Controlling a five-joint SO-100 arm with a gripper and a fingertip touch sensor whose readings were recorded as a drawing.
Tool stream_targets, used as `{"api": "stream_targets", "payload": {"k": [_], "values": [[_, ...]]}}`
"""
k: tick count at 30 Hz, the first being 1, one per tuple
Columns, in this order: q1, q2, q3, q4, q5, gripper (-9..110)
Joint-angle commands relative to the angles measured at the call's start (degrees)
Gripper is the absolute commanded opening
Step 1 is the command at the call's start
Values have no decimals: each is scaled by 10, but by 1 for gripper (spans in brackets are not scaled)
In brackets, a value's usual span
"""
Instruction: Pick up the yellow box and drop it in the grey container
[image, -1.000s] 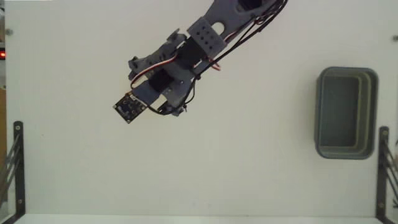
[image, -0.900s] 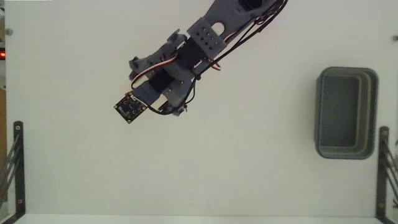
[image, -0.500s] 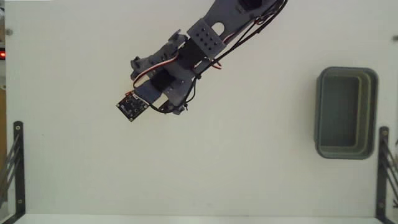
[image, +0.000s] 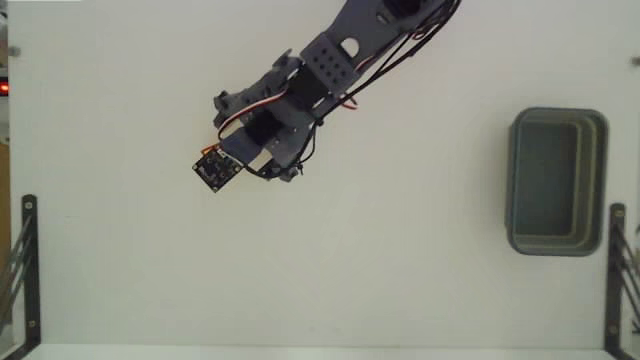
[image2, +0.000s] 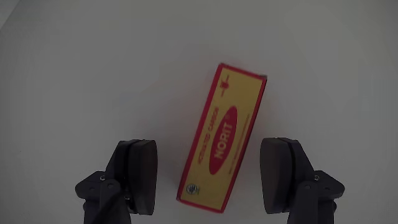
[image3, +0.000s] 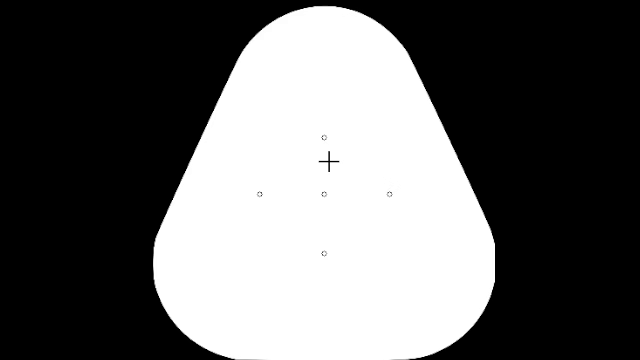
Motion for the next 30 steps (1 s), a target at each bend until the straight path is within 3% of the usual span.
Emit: {"api": "stream_targets", "payload": {"k": [1,30], "values": [[6,15,4,-15,3,110],[6,7,26,-45,3,110]]}}
